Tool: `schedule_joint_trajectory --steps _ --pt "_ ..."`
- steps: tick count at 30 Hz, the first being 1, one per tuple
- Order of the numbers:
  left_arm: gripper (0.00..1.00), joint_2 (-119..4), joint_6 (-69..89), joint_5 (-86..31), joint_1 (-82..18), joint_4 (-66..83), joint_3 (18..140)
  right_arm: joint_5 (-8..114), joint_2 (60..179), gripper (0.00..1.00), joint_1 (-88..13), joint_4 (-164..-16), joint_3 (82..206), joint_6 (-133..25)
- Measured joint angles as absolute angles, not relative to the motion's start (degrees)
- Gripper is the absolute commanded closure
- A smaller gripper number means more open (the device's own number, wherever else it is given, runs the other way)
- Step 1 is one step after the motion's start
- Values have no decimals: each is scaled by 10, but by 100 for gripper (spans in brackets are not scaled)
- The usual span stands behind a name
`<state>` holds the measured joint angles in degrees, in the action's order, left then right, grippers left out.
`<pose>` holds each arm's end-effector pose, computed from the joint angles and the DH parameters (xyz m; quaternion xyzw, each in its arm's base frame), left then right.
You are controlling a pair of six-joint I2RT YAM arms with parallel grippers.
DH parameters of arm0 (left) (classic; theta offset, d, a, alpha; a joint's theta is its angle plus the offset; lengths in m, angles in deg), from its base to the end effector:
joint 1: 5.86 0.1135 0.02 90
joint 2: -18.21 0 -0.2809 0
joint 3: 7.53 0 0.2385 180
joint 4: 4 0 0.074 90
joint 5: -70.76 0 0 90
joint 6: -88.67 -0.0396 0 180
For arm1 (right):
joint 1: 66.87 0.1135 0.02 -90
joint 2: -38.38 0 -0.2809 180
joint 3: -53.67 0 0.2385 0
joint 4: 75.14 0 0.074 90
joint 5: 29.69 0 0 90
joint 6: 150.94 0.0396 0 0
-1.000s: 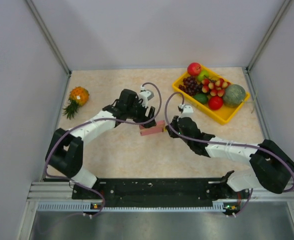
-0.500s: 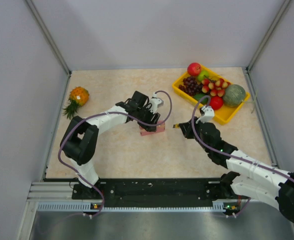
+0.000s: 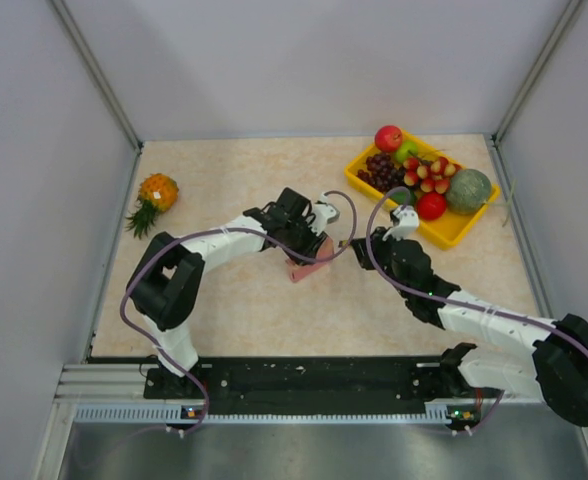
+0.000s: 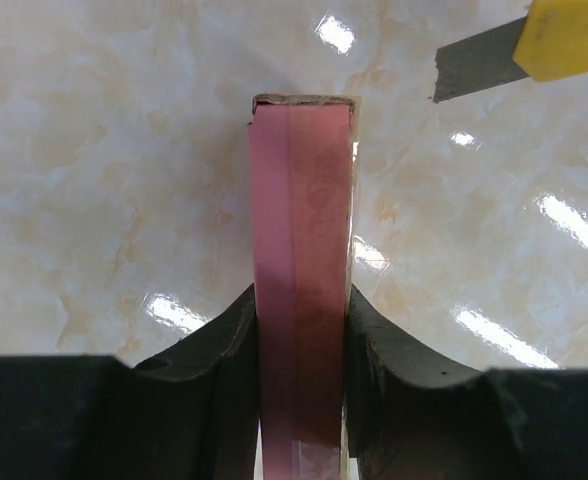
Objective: Unpack the express box
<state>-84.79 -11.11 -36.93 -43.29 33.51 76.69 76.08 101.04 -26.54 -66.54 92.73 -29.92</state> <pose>0.2873 -0.2350 0.2175 0.4195 0.8487 -0.2114 0.2430 0.1730 0.1328 0.2385 0.0195 0.7900 0.2633 0.5533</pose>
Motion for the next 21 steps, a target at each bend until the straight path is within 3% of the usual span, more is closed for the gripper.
schedule_joint_trajectory --steps 21 --pt "68 -811 -122 -256 -488 258 702 709 1065 100 -279 -551 941 -357"
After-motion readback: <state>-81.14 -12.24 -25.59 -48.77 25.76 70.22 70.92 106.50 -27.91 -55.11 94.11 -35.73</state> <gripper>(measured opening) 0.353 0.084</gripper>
